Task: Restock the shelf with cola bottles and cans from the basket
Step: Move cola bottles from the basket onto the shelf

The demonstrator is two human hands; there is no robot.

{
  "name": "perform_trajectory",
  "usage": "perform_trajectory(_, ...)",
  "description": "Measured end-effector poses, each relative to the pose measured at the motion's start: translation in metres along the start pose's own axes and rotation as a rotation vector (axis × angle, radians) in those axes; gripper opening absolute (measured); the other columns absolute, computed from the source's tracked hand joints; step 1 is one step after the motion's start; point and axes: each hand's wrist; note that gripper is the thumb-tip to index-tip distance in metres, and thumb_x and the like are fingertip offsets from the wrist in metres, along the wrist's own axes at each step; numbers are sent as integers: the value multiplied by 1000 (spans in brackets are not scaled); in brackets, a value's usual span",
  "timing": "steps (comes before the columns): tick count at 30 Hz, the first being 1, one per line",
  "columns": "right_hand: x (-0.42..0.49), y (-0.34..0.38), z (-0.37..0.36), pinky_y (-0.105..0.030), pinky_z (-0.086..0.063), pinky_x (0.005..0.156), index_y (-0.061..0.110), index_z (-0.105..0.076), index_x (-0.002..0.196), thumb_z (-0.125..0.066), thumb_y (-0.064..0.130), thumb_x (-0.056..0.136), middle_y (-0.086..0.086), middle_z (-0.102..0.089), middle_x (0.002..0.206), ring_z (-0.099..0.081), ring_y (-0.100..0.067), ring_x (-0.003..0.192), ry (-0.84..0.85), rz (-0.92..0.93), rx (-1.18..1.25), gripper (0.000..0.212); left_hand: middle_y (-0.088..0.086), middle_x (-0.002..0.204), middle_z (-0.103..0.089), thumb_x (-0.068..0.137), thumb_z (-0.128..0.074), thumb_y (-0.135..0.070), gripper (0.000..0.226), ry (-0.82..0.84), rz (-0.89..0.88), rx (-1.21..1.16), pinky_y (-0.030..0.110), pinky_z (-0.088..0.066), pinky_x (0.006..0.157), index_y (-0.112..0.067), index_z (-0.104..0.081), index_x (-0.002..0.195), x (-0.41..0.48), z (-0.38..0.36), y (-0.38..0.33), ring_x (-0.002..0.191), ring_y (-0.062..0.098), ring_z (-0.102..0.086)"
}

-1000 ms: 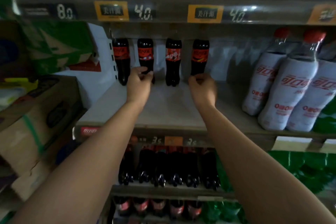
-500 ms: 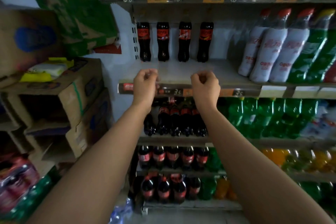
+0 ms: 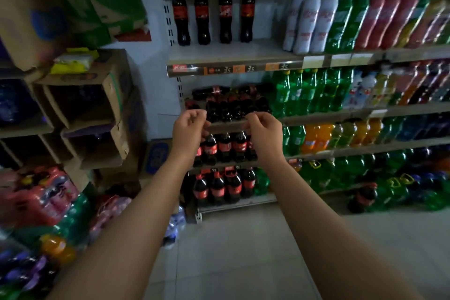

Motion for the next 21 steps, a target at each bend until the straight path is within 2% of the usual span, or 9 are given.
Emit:
perform_trajectory(3, -41, 6, 16, -29, -36, 51, 16, -65, 79, -55, 20, 92, -4, -60, 68, -44, -15, 56, 24, -17, 25, 17, -4, 82, -65, 96, -54, -30, 15, 2, 17, -1, 24, -49, 63, -18, -63, 96, -37, 12, -1, 67, 8, -59)
perform_trajectory(8, -130, 7, 64, -36, -45, 63, 11, -67, 82, -58, 21, 92, -6, -62, 71, -53, -19, 67, 80, -18, 24, 18, -4, 77, -64, 96, -54, -27, 12, 10, 28, 5, 19, -46, 56, -18, -62, 93, -132, 8, -5, 59, 5, -56)
perform_trajectory(12, -205, -1, 108, -29, -49, 65, 16, -67, 86, -57, 21, 93, 4, -66, 70, -59, -12, 68, 107, -44, 49, 14, -3, 78, -64, 96, -54, -26, 11, 28, 26, 10, 21, -45, 59, -20, -61, 92, -222, 0, -6, 64, 8, -57)
perform_trajectory(17, -306, -5, 155, -16, -44, 53, 10, -68, 87, -58, 20, 93, 0, -66, 70, -55, -5, 59, 105, -102, 79, 15, 2, 78, -62, 97, -53, -21, 11, 54, 73, -43, 13, -43, 49, -18, -59, 89, -347, 2, -13, 61, 9, -54)
perform_trajectory(21, -375, -2, 182, -14, -45, 55, 14, -66, 82, -58, 20, 93, 3, -63, 67, -55, -1, 57, 118, -122, 97, 15, 1, 79, -63, 97, -54, -22, 9, 65, 82, -27, 14, -46, 53, -20, -59, 90, -422, 15, -21, 63, 9, -56)
Point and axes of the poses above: each hand's wrist, its own x-axis towards the middle knuckle, its own z-axis out of the back of the hand, y = z × x
